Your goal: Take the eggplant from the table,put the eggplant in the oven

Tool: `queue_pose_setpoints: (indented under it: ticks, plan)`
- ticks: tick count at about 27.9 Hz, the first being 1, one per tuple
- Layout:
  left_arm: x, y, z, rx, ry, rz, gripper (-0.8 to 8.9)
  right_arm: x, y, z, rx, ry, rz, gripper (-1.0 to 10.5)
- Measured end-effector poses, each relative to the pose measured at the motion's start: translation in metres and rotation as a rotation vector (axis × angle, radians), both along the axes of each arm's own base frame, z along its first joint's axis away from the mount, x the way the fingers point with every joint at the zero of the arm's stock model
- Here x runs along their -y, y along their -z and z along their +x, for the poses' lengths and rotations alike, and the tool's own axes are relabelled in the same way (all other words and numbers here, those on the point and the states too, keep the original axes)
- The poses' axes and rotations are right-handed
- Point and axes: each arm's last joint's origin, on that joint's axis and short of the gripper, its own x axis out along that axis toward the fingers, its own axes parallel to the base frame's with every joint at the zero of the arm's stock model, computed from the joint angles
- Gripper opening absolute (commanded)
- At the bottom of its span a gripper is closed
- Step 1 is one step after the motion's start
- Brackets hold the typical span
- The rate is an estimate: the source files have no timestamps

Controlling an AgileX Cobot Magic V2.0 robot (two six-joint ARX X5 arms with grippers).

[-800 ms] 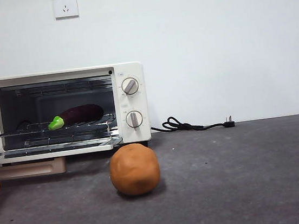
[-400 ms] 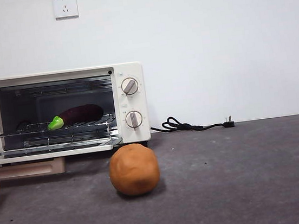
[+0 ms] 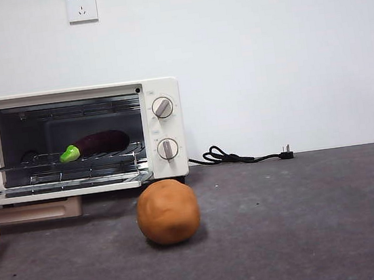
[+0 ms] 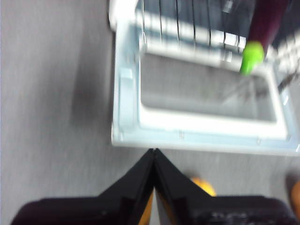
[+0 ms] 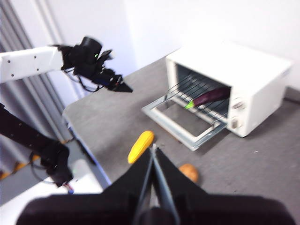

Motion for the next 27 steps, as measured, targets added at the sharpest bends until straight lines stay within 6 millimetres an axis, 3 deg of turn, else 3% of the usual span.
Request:
queue_pose_setpoints:
  ticks: [5, 12, 27]
  plan:
    - [-0.018, 0.028, 0.016, -0.066, -0.012, -0.074, -0.06, 0.014, 0.000, -0.013, 0.031, 0.023, 0.032, -0.1]
    - [-0.036, 0.064, 0.037, -0.090, 0.010, -0.158, -0.06, 0.016, 0.000, -0.014, 0.011, 0.035, 0.054, -0.1]
    - [-0.048, 0.120, 0.061, -0.124, 0.053, -0.261, -0.06, 0.016, 0.000, -0.015, -0.030, 0.050, 0.084, -0.1]
